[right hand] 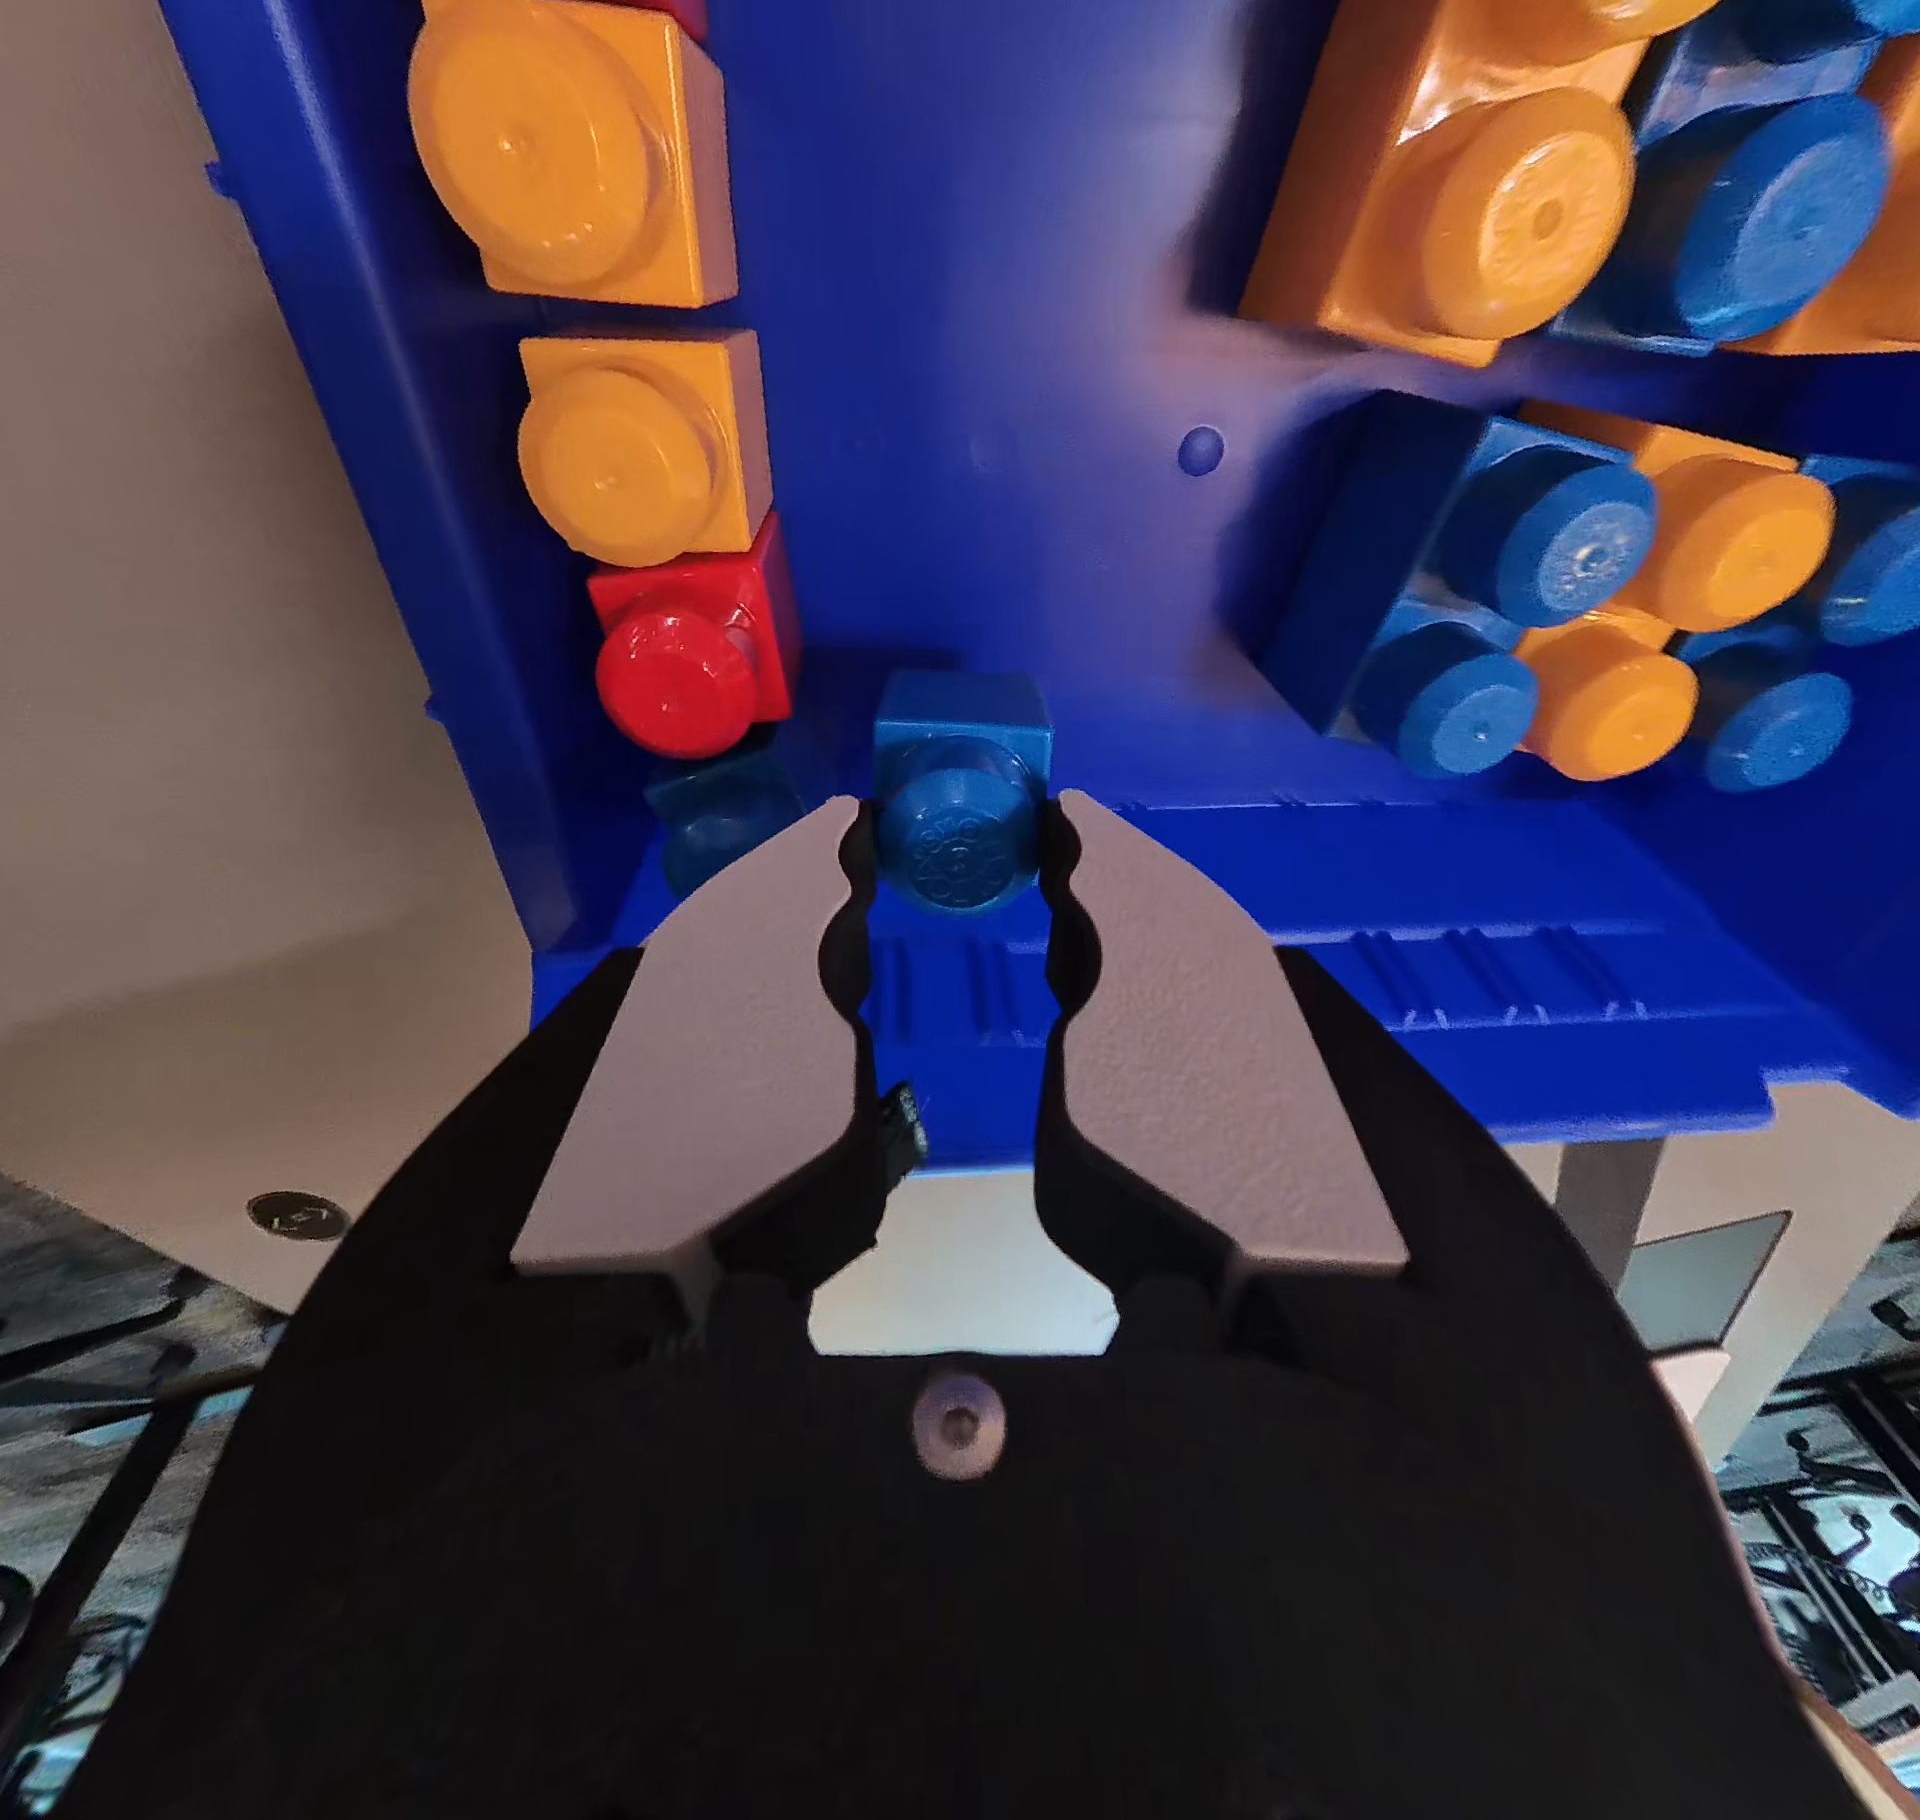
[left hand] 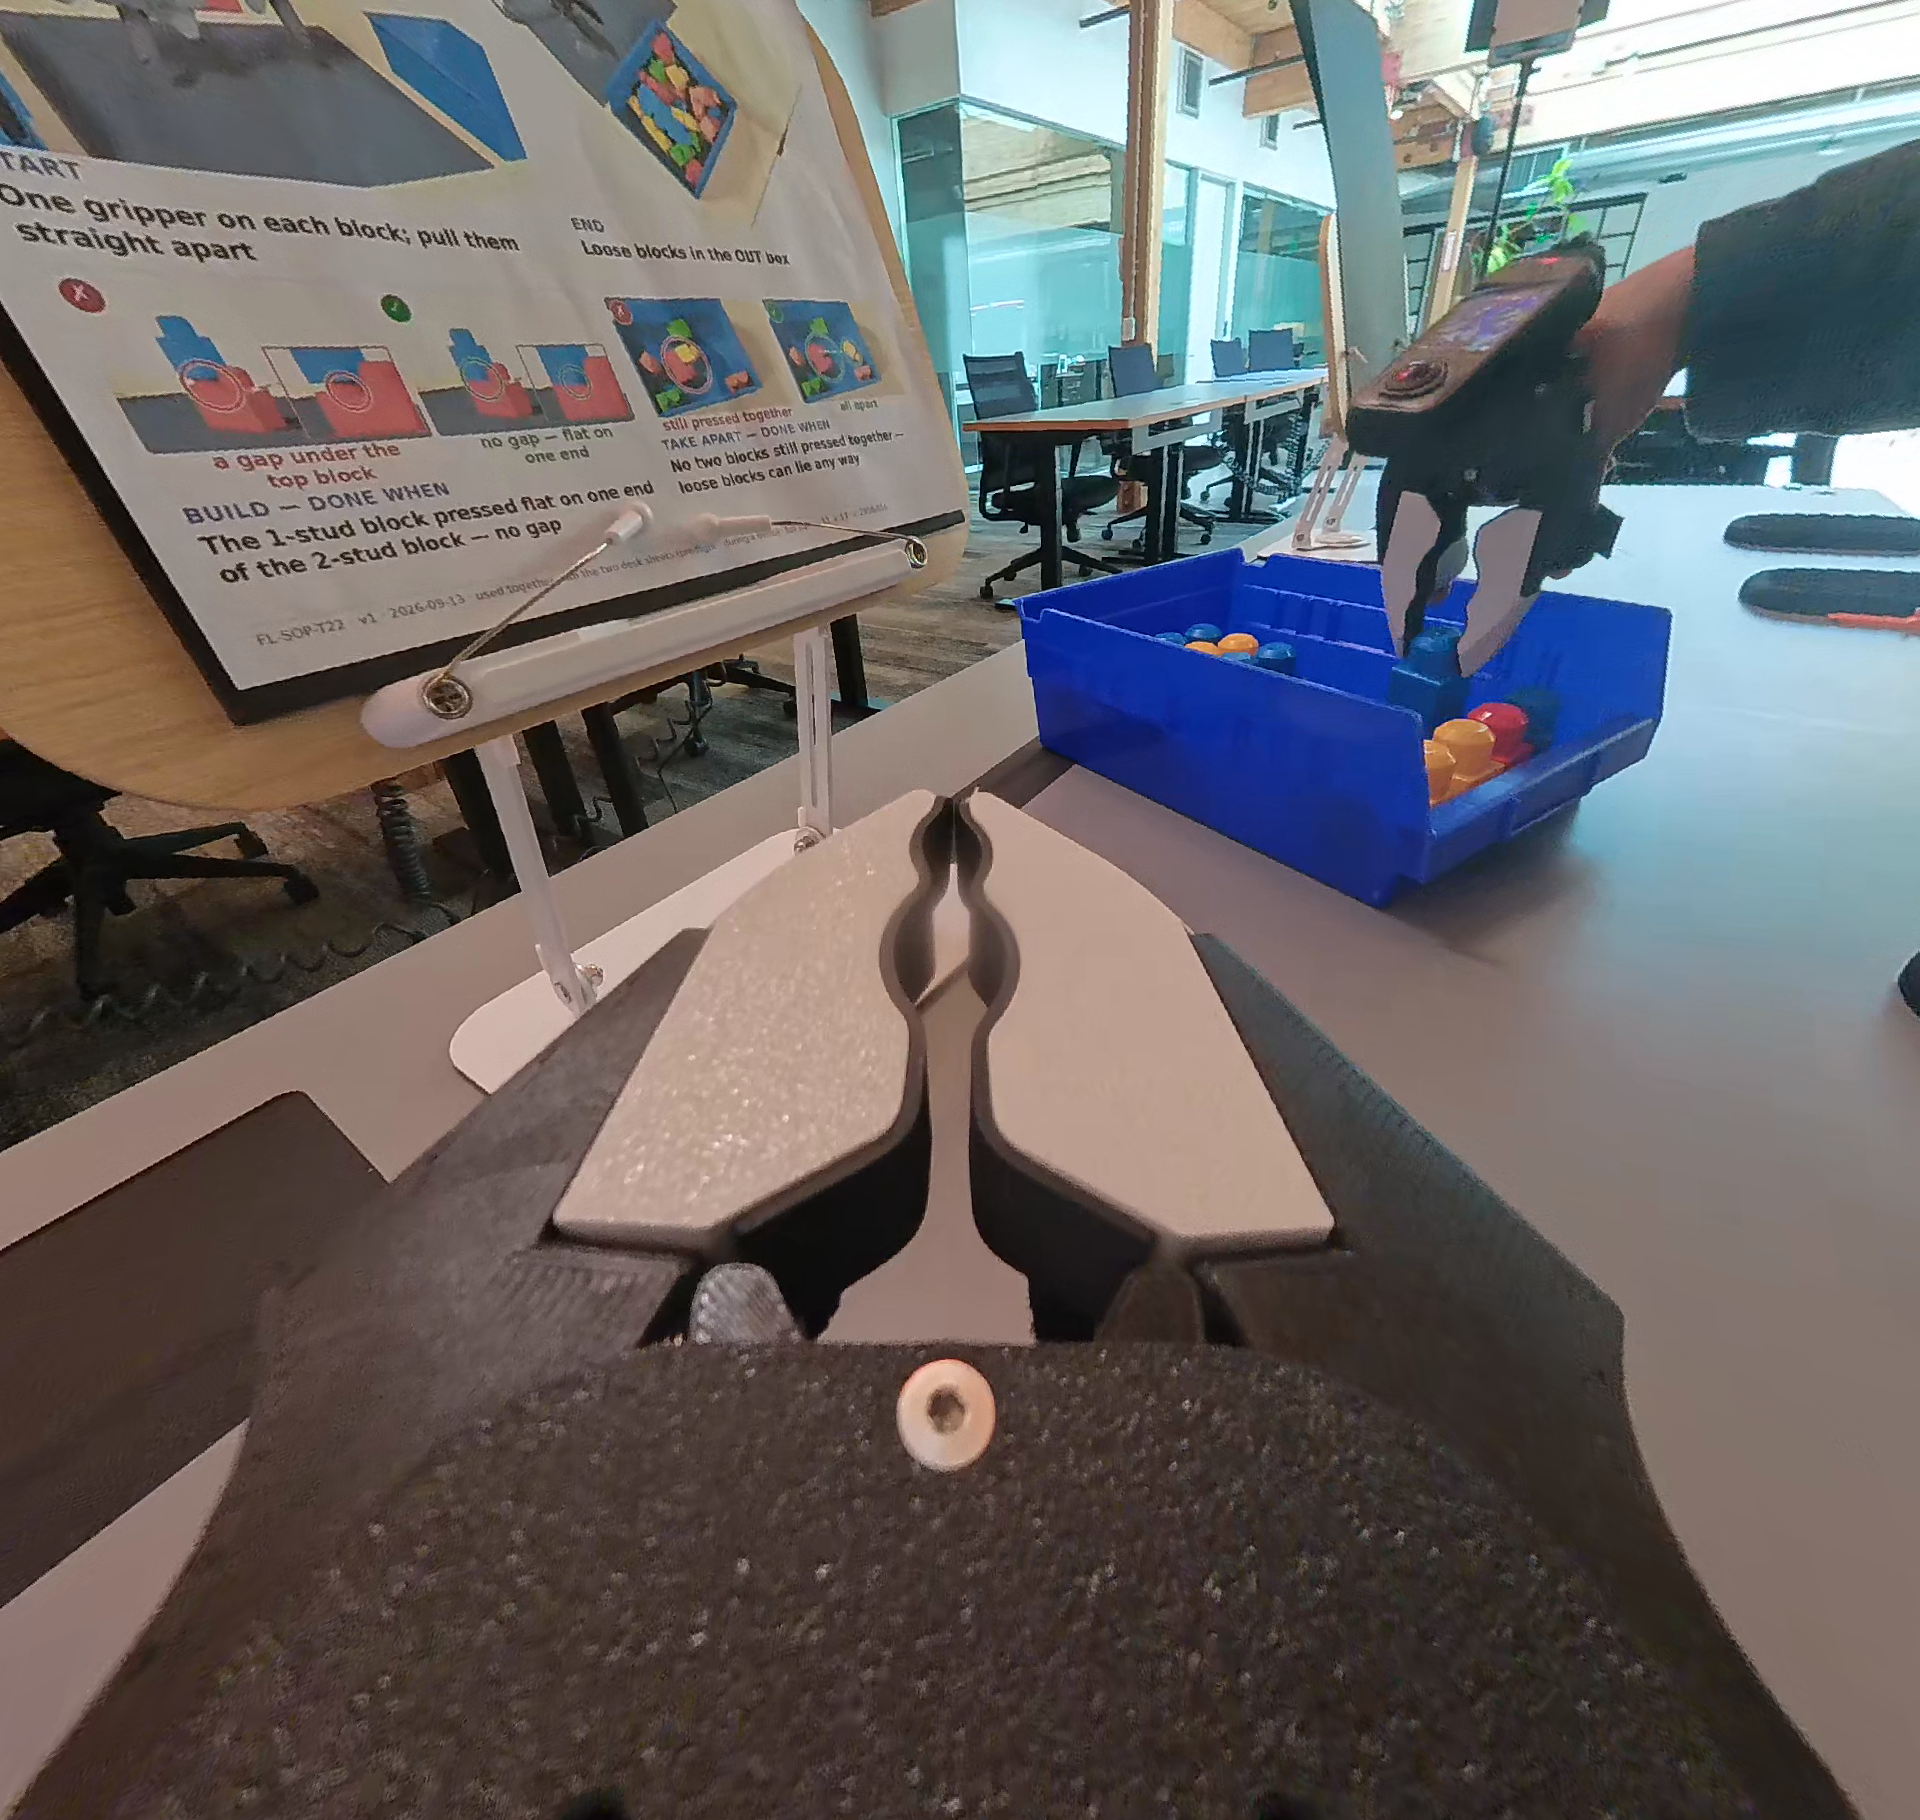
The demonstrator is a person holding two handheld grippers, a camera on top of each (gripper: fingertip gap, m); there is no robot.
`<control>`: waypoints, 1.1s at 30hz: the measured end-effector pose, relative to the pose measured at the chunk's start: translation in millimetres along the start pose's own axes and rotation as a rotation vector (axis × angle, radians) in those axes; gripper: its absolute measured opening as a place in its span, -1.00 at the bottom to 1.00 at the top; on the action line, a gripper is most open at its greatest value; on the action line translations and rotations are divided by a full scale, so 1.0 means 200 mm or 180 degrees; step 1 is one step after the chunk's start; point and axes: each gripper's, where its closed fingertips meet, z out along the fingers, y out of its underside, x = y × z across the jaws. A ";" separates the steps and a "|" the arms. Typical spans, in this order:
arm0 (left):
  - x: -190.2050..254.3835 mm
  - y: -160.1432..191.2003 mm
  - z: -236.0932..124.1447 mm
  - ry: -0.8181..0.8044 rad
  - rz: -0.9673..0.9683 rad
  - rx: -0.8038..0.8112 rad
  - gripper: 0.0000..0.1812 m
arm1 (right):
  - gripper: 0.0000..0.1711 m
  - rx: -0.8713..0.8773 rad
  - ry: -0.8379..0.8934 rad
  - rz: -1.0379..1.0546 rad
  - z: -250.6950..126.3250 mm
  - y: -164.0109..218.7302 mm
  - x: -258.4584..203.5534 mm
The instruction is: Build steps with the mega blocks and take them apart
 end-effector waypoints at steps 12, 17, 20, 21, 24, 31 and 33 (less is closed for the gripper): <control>0.00 0.02 0.01 0.0009 0.0016 -0.0045 -1.00 | -0.64 -0.0292 -0.0096 -0.0067 0.12 0.08 -0.01; 0.01 0.03 0.01 0.0017 0.0023 -0.0058 -1.00 | -0.63 -0.0357 -0.0135 -0.0016 0.13 0.09 -0.02; 0.01 0.03 0.01 0.0021 0.0025 -0.0065 -1.00 | -0.63 -0.0464 -0.0160 -0.0022 0.13 0.10 -0.03; 0.01 0.03 0.01 0.0023 0.0024 -0.0068 -1.00 | -0.63 -0.0508 -0.0168 -0.0028 0.13 0.10 -0.04; 0.01 0.03 0.01 0.0026 0.0028 -0.0070 -1.00 | -0.59 -0.0604 -0.0157 -0.0036 0.13 0.11 -0.04; 0.00 0.03 0.00 0.0000 0.0034 -0.0051 -1.00 | -0.60 -0.0122 0.0240 0.0073 -0.07 -0.03 0.08; -0.01 0.02 0.00 -0.0034 0.0045 -0.0031 -1.00 | -0.61 0.0307 0.0494 0.0157 -0.21 -0.14 0.14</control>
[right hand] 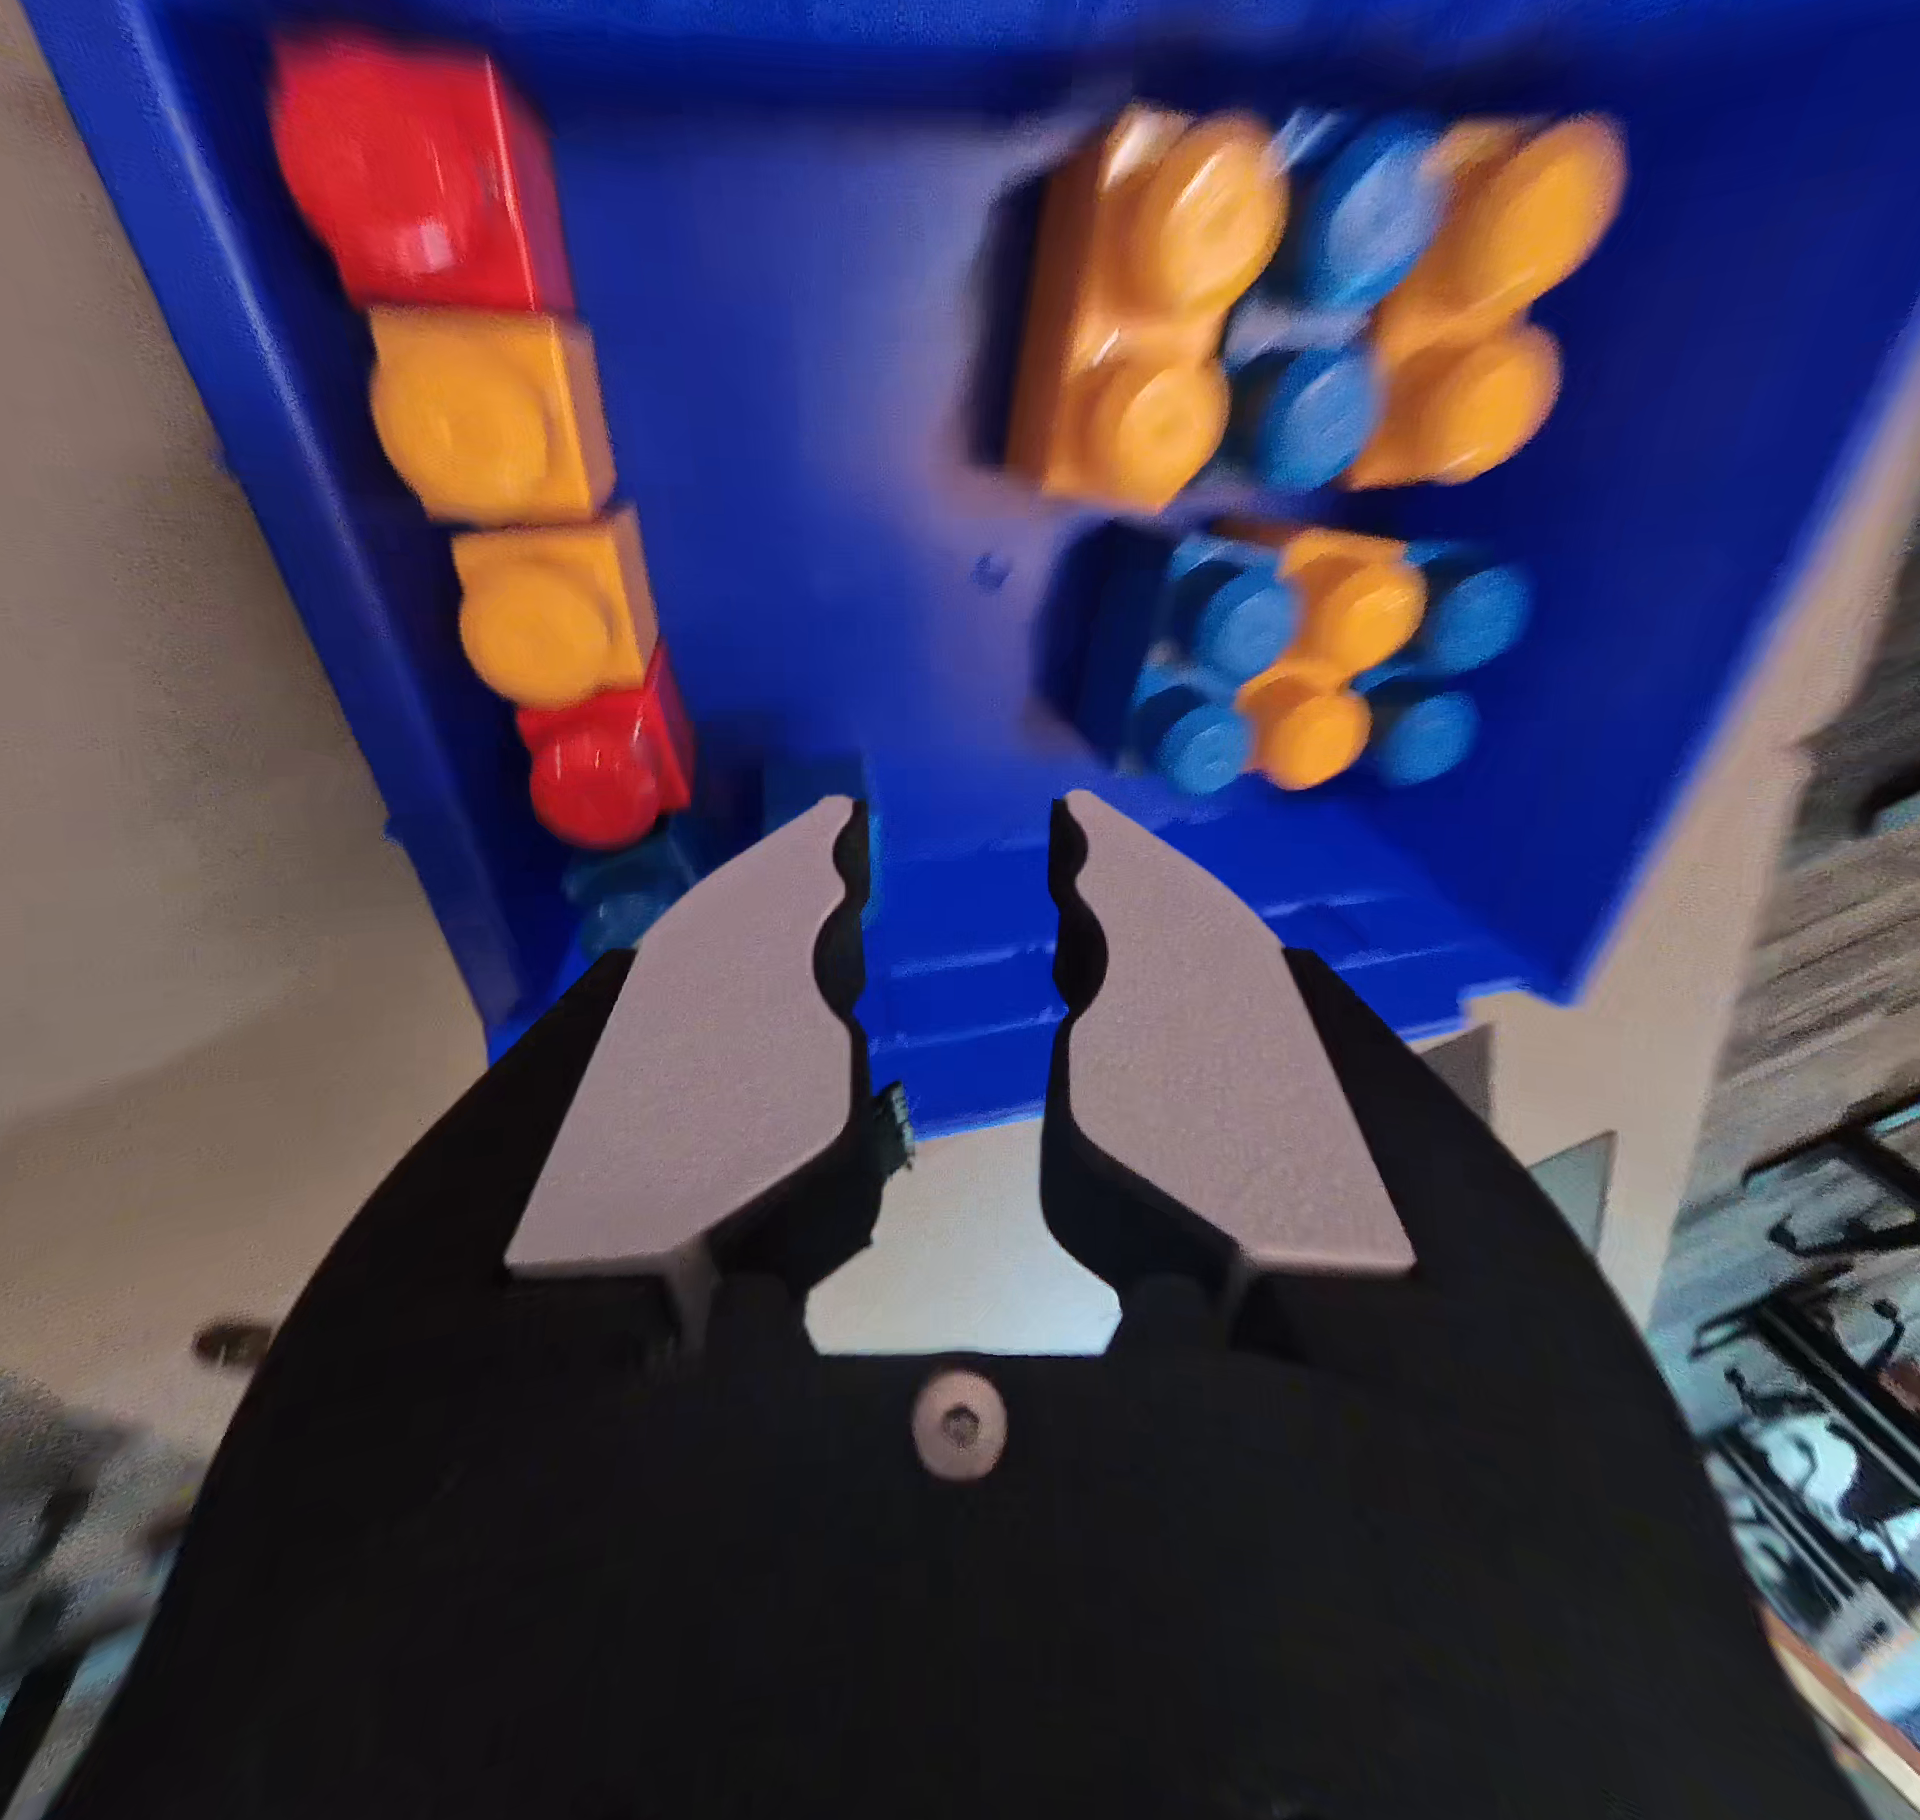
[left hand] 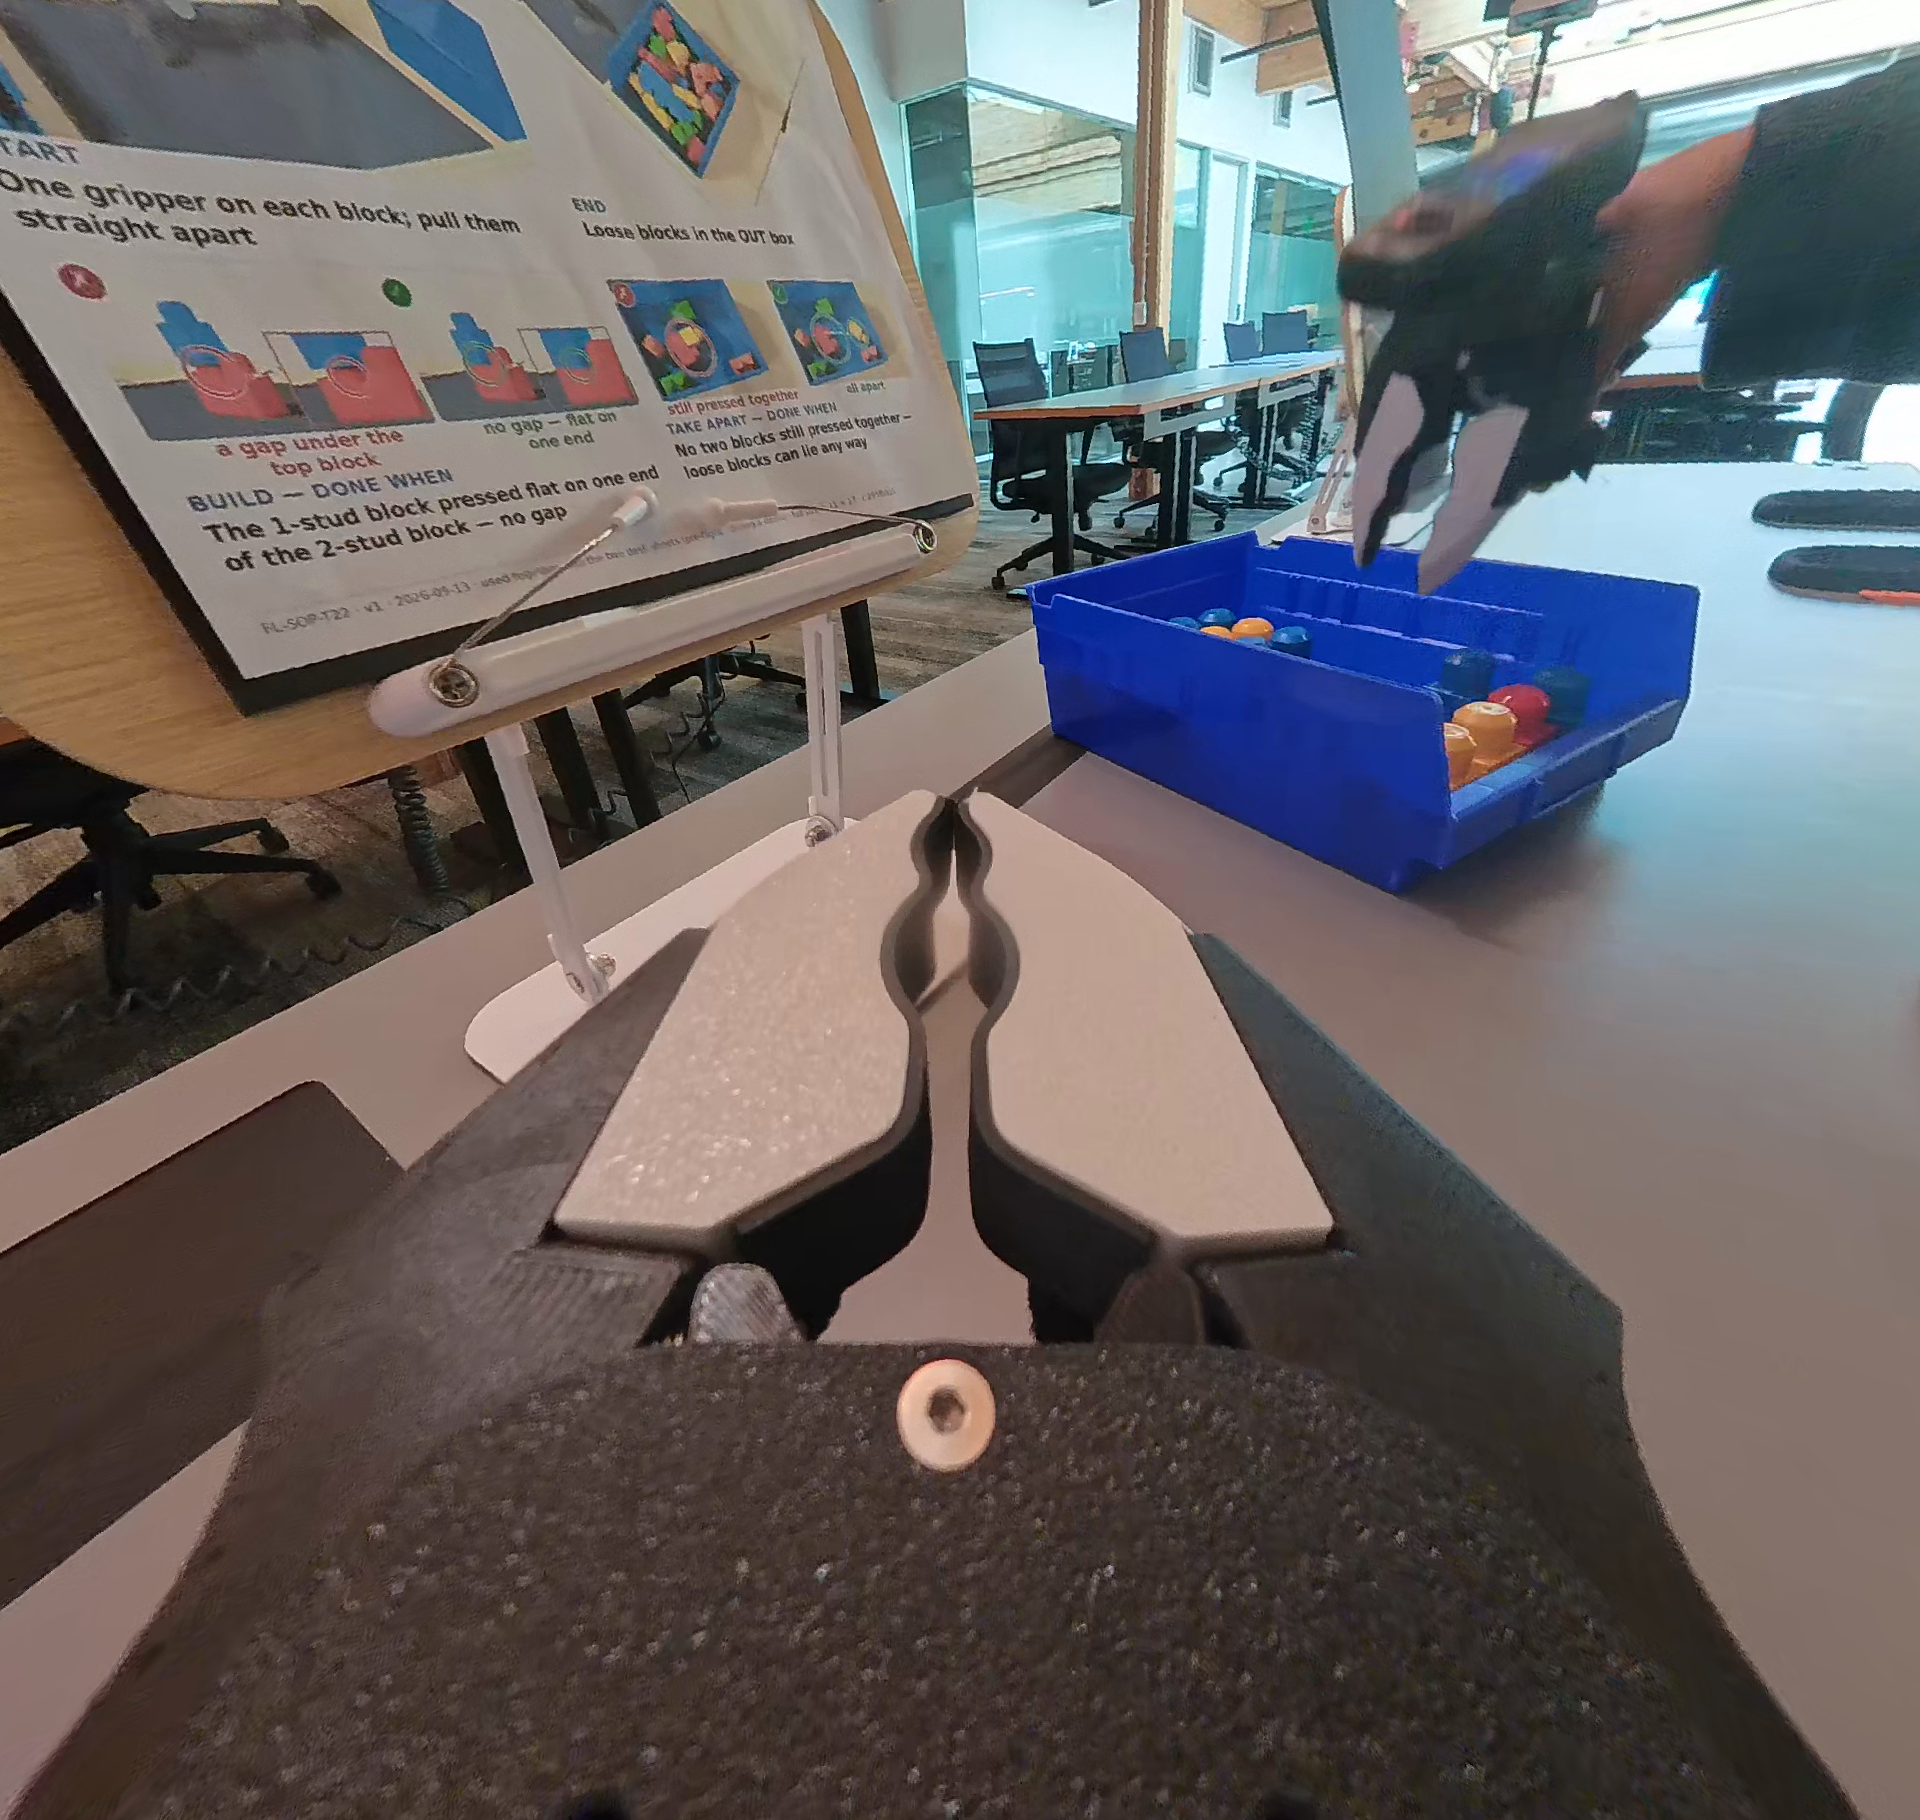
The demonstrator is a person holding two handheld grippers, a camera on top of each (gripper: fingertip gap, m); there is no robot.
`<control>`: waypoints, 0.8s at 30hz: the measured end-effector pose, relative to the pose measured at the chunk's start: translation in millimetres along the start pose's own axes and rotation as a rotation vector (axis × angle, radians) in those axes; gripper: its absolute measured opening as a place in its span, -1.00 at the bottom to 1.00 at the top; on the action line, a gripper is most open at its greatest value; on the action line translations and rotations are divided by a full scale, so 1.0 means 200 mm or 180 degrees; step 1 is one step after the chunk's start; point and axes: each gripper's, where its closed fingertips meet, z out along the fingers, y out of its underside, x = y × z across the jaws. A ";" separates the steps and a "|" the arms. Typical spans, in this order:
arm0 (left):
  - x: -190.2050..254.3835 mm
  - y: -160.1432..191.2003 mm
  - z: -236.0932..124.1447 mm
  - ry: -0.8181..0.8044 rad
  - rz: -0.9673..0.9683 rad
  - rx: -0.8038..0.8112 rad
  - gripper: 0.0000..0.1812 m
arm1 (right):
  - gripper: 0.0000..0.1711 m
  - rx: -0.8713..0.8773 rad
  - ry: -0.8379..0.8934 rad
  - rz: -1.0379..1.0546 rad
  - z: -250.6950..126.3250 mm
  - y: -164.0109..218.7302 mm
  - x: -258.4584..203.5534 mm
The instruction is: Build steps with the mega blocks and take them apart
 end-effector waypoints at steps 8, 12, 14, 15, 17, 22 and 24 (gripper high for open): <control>-0.03 -0.05 -0.02 -0.0138 0.0045 0.0098 -1.00 | -0.62 0.2181 0.0733 0.0168 -0.59 -0.71 -0.02; -0.06 -0.12 -0.06 -0.0271 0.0055 0.0174 -1.00 | -0.63 0.3428 0.0635 0.0493 -0.84 -1.00 -0.21; -0.08 -0.17 -0.08 -0.0336 0.0052 0.0210 -1.00 | -0.63 0.3937 0.0493 0.0629 -0.90 -1.10 -0.32; -0.09 -0.20 -0.10 -0.0390 0.0051 0.0225 -1.00 | -0.64 0.4146 0.0413 0.0721 -0.90 -1.14 -0.36; -0.13 -0.26 -0.13 -0.0530 0.0066 0.0264 -1.00 | -0.65 0.4426 0.0286 0.0910 -0.85 -1.20 -0.44; -0.35 -0.43 -0.33 -0.1234 0.0092 0.0406 -1.00 | -0.86 0.4505 0.0355 0.1154 -0.55 -1.30 -0.58; -0.47 -0.47 -0.44 -0.1537 0.0030 0.0469 -1.00 | -0.92 0.4451 0.0296 0.1219 -0.43 -1.32 -0.63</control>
